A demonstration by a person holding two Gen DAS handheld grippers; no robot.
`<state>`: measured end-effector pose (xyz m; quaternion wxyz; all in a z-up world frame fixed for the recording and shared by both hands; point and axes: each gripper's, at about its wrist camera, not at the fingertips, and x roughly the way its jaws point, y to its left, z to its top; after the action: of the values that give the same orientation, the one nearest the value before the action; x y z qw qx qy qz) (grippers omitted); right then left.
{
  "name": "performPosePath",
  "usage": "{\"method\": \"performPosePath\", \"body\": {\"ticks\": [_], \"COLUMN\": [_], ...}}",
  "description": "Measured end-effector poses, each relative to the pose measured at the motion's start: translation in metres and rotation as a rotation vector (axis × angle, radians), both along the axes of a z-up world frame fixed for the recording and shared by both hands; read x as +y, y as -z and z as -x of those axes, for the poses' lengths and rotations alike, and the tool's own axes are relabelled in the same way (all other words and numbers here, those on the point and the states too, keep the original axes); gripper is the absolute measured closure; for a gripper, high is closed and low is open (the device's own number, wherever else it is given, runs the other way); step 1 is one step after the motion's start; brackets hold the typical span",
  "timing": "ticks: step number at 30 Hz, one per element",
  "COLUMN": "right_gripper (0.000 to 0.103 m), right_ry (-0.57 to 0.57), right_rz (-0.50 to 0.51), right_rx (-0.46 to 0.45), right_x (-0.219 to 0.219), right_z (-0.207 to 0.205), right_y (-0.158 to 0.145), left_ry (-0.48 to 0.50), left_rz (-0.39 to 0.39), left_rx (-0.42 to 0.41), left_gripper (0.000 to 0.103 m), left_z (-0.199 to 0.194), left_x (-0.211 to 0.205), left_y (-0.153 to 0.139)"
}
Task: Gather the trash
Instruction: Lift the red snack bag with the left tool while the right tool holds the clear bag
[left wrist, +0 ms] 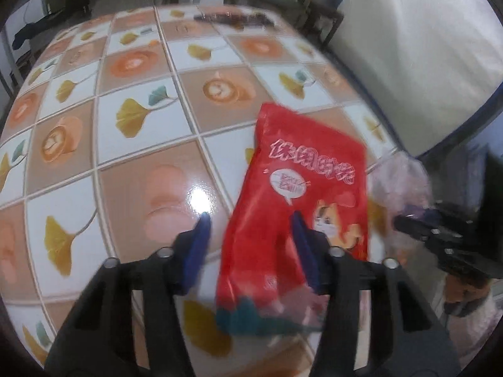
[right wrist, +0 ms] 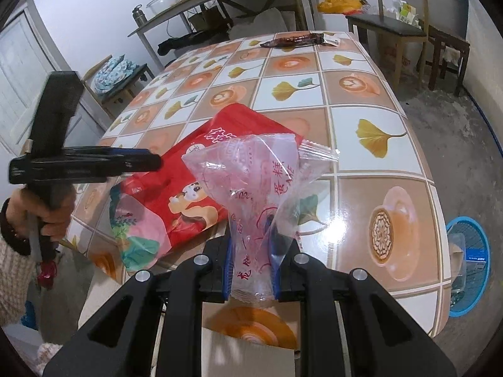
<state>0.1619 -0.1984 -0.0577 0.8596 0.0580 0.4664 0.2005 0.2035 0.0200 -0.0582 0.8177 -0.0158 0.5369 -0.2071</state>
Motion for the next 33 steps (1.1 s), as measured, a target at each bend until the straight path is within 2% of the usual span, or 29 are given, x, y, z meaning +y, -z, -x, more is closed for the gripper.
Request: {"method": "performPosePath", "body": {"ticks": [2,3,5,10,11,13,14,18,22,25,28,30,33], "right_gripper": [0.084,0.084,0.084,0.084,0.084,0.084,0.084,0.084,0.084,0.084,0.084,0.084,0.084], "right_ry": [0.001,0.0,0.0,-0.004,-0.005,-0.006,-0.007,-0.013,-0.012,-0.01,-0.011,-0.01,-0.009], "right_rz": [-0.002,-0.002,-0.001,0.002,0.001,0.001,0.0,-0.013,-0.018,-0.026,-0.032,-0.036,-0.038], "right_rx": [0.004,0.005,0.009,0.005,0.005,0.004,0.004,0.014,0.014,0.014,0.014,0.013,0.01], "right_x": [0.001,0.001,0.003,0.005,0.005,0.005,0.005,0.006,0.007,0.005,0.003,0.003,0.001], "right_z": [-0.001,-0.001,-0.001,0.0,0.0,0.0,0.0,0.0,0.0,0.0,0.001,0.001,0.002], "right_y": [0.001,0.002,0.003,0.003,0.003,0.004,0.004,0.006,0.008,0.008,0.008,0.008,0.009], "left_ry": [0.013,0.022,0.022,-0.011,-0.018,-0.048,-0.064,-0.092,-0.131,-0.167,-0.183,-0.187,-0.189], "left_rz": [-0.012,-0.031,-0.033,0.051,0.073,0.136,0.174,0.238,0.372,0.539,0.75,0.834,0.847], "left_rx": [-0.006,-0.01,-0.004,0.024,0.03,0.054,0.08,0.1,0.162,0.196,0.257,0.312,0.356], "left_gripper": [0.071,0.082,0.096,0.1,0.099,0.084,0.071,0.07,0.07,0.07,0.069,0.064,0.061], "left_z": [0.002,0.004,0.008,0.036,0.04,0.047,0.047,0.049,0.047,0.046,0.044,0.044,0.047], "left_x": [-0.003,-0.006,-0.006,0.0,0.0,0.005,0.006,0.007,0.014,0.028,0.041,0.041,0.034], "left_y": [0.002,0.003,0.004,0.001,0.0,0.0,0.003,0.008,0.013,0.016,0.025,0.035,0.044]}}
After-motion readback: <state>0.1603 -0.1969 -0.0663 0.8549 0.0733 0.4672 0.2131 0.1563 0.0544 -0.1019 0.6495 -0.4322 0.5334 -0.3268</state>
